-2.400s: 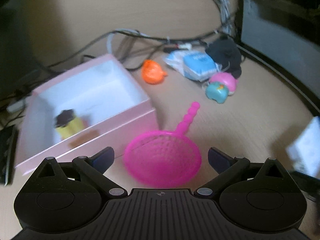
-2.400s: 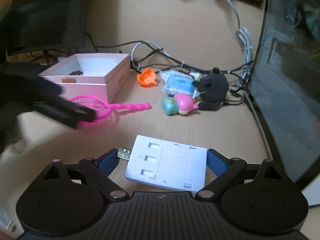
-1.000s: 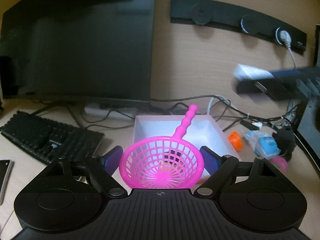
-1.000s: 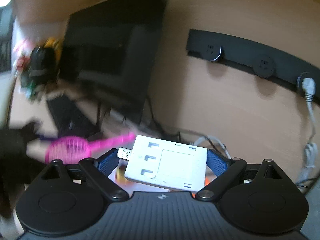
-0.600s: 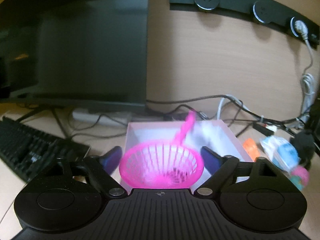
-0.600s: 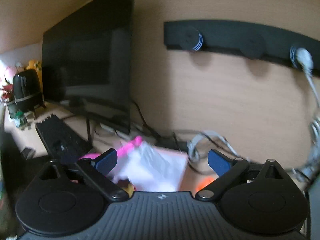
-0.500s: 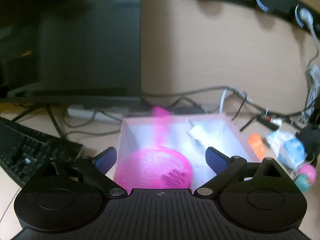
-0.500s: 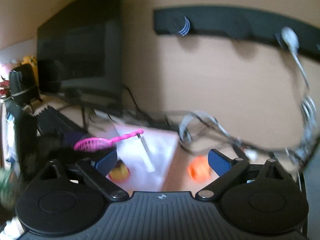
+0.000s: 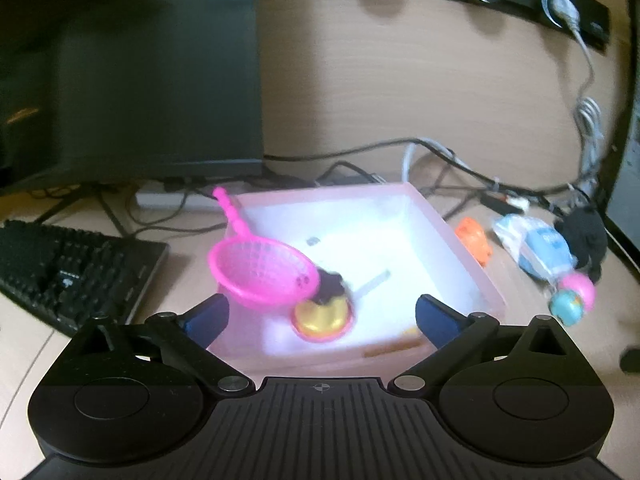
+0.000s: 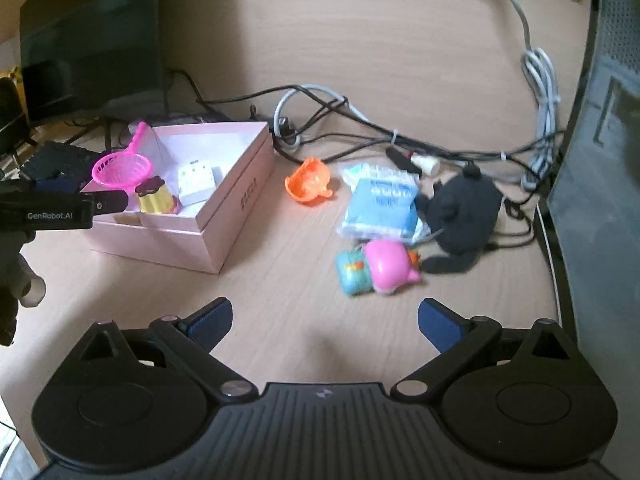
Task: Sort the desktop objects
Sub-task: 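Drop the net into the pink box with the left gripper while the right gripper lowers the power bank in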
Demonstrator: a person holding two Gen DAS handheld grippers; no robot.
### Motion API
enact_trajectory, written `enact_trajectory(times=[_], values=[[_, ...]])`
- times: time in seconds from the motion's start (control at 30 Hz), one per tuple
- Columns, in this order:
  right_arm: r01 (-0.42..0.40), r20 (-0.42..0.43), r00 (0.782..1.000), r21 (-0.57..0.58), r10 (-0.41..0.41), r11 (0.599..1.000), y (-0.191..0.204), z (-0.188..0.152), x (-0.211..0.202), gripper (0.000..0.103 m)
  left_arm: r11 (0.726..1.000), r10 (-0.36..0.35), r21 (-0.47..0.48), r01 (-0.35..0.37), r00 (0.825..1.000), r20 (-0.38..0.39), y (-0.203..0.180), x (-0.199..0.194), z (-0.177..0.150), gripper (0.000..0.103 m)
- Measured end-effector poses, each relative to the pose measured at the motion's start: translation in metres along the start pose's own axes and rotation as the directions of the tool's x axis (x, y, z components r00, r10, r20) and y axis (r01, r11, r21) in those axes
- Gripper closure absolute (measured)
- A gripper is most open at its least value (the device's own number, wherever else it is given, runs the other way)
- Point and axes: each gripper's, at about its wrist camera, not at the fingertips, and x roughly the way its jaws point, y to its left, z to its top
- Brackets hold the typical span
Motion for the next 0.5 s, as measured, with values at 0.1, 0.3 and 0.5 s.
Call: enact_trajectory(times=[0.1, 0.3, 0.5], values=[[0.008, 0.045, 0.999, -0.002, -0.008, 1.0, 0.013, 0.003, -0.01, 0.004, 0.997, 0.032, -0.076, -0.032, 0.999, 0.002, 0.017, 0.002, 0.015, 0.001], [-0.037, 0.126, 0.991, -0.094, 0.048, 0.995, 0.064, 0.034, -0.029, 0.041, 0.984, 0.082, -0.152, -0.089, 0.995, -0.05, 0.045, -0.021, 0.0, 0.0], [-0.183, 0.105, 0.973, -0.197, 0.206, 0.963, 0.149, 0.096, 0.021, 0.058, 0.991, -0.023, -0.137, -0.001, 0.984, -0.178, 0.06, -0.049, -0.046, 0.0]])
